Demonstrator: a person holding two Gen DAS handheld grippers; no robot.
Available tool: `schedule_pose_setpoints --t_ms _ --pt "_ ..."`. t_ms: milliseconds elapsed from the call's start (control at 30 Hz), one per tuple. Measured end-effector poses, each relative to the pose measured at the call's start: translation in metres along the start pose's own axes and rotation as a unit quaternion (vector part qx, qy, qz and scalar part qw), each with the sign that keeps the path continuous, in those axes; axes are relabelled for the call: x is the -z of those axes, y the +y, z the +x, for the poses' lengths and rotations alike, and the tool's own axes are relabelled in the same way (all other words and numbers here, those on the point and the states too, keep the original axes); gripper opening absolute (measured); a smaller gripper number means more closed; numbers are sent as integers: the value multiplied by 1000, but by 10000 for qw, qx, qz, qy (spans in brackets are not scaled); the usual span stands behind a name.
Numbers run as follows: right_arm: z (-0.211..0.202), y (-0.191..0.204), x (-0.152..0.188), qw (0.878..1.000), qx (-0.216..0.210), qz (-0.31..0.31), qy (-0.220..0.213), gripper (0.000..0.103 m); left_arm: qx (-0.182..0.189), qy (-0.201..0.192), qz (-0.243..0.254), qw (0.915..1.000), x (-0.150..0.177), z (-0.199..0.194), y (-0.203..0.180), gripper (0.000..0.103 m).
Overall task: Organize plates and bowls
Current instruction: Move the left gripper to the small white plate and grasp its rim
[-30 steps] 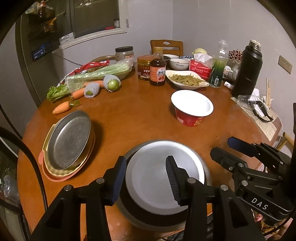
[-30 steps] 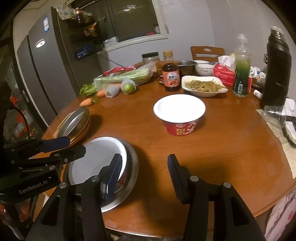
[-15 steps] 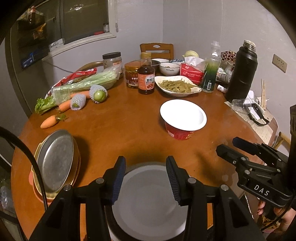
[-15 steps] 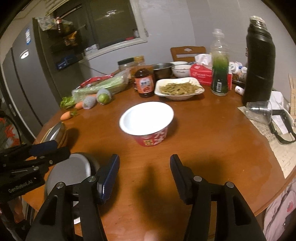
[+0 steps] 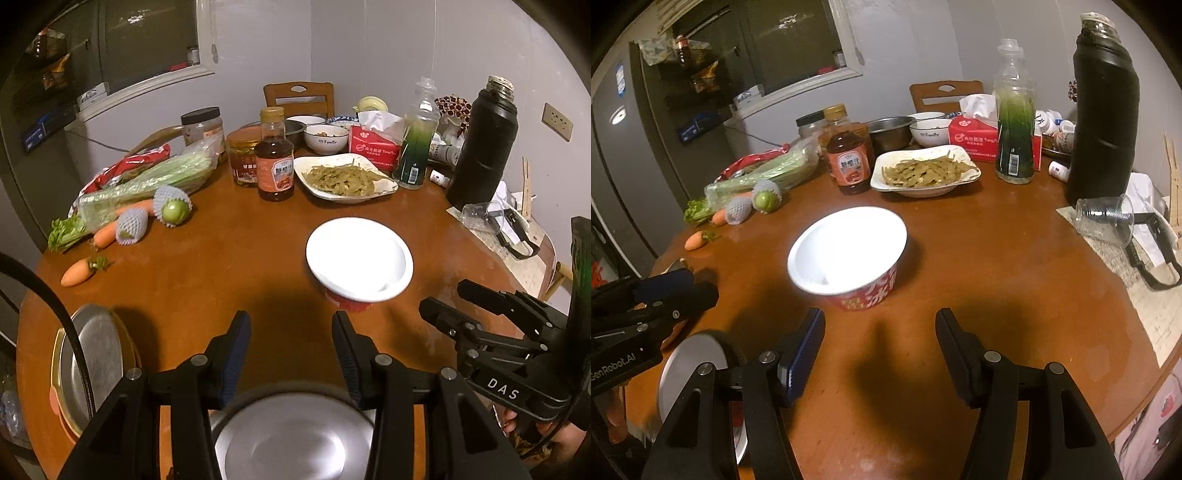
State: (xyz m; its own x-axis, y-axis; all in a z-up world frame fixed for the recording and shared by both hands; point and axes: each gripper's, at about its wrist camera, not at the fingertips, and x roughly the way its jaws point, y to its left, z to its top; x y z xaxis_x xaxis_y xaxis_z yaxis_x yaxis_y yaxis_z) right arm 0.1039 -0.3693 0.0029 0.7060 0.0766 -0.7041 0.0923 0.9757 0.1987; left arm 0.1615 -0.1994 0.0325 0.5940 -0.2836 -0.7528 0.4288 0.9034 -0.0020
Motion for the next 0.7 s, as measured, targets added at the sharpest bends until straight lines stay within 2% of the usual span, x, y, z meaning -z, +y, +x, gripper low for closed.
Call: schedule_pose_setpoints --t_ms 333,700 --pt "25 -4 -28 9999 56 33 138 64 -14 271 87 9996 -31 33 -5 46" --pt "53 -15 -37 9991 -66 124 391 64 8 552 93 9984 -45 65 -14 47"
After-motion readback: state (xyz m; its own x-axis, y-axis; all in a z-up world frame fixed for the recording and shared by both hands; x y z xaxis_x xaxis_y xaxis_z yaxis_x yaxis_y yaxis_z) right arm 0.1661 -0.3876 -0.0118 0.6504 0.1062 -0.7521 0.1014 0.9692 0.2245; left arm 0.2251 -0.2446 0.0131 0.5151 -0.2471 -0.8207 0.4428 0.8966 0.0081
